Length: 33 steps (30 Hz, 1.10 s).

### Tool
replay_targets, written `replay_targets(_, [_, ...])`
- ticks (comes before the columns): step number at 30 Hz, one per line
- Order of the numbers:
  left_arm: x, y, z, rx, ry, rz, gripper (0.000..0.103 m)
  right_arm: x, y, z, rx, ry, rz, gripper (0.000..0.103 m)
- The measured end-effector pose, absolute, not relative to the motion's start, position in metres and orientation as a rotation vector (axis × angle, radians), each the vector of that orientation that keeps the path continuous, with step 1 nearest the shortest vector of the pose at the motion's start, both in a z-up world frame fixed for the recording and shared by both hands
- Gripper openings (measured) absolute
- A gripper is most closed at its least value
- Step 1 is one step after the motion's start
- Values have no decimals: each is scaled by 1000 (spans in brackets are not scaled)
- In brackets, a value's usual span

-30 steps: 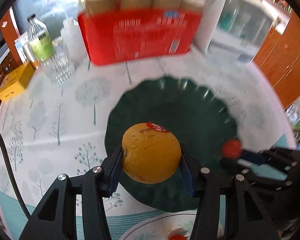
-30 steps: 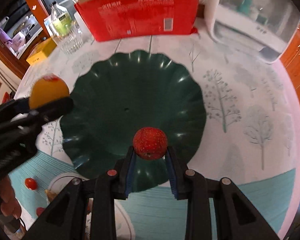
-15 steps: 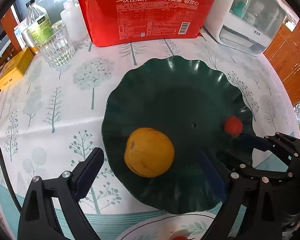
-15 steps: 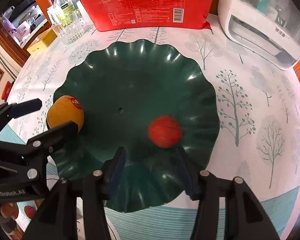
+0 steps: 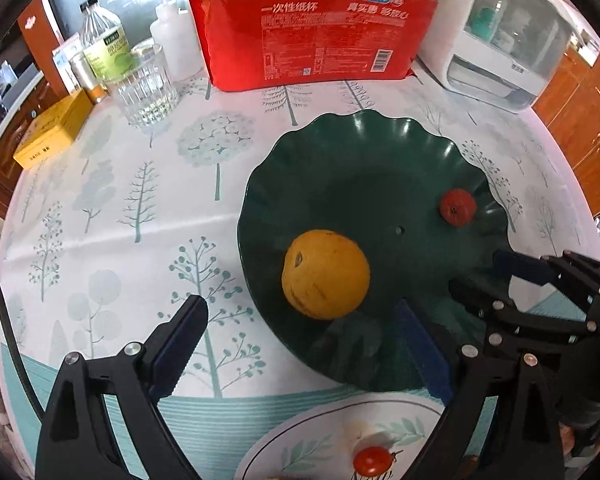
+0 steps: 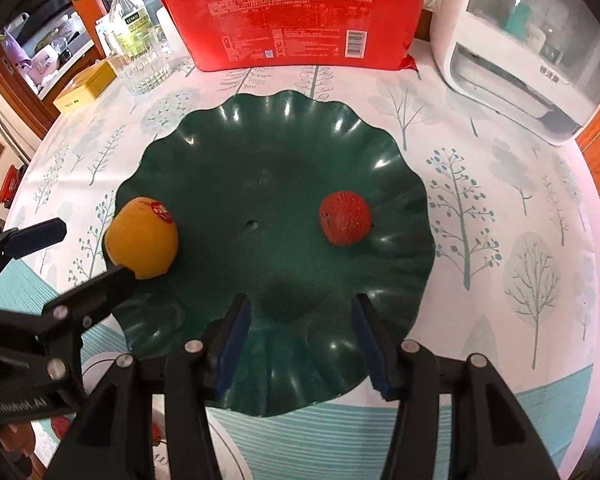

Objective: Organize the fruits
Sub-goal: 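Open both tools and withdraw them back toward the white fruit plate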

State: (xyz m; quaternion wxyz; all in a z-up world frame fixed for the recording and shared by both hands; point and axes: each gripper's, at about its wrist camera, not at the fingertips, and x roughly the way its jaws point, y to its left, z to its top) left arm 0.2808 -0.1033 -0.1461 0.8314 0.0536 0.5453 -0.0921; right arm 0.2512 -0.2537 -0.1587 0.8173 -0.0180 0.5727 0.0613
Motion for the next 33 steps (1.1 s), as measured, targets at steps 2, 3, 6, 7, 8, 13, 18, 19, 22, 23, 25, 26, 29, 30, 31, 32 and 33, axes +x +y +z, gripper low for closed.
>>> replay_targets(2, [275, -104, -140, 128, 1141, -198, 94, 249, -253, -154, -40, 1216, 123, 53])
replay_targets(3, [274, -104, -138, 132, 1135, -201, 94, 247, -253, -152, -41, 1213, 120, 53])
replay_targets(6, [267, -105, -128, 143, 1115, -205, 94, 241, -253, -143, -41, 1198, 110, 53])
replay_targets(7, [264, -104, -124, 145, 1108, -205, 94, 240, -253, -141, -42, 1194, 108, 53])
replay_targets(8, [263, -104, -122, 145, 1104, -206, 94, 238, -252, -138, -43, 1188, 104, 53])
replay_targets(13, [252, -98, -108, 125, 1090, -213, 94, 227, -250, -123, -40, 1169, 99, 53])
replay_targets(18, [241, -93, -98, 105, 1086, -210, 94, 214, -249, -107, -40, 1144, 93, 53])
replay_targets(19, [239, -92, -96, 104, 1083, -210, 94, 212, -249, -105, -42, 1139, 91, 53])
replay_targets(22, [232, -89, -87, 106, 1069, -208, 94, 205, -246, -94, -50, 1121, 85, 53])
replay_targets(23, [229, -87, -84, 104, 1064, -210, 94, 202, -245, -90, -50, 1114, 85, 53])
replay_targets(25, [224, -83, -77, 96, 1054, -214, 94, 196, -244, -84, -52, 1099, 81, 53])
replay_targets(26, [221, -82, -74, 94, 1050, -214, 94, 194, -243, -80, -53, 1092, 78, 53])
replay_targets(29, [214, -75, -64, 92, 1038, -221, 94, 185, -240, -70, -48, 1074, 71, 53])
replay_targets(30, [211, -74, -61, 94, 1034, -221, 94, 181, -238, -65, -44, 1067, 68, 53])
replay_targets(31, [208, -71, -58, 99, 1029, -220, 94, 177, -237, -62, -43, 1063, 66, 53])
replay_targets(32, [205, -68, -56, 101, 1027, -218, 94, 174, -235, -59, -43, 1058, 64, 53])
replay_targets(33, [202, -66, -53, 103, 1026, -220, 94, 170, -233, -56, -44, 1052, 61, 53])
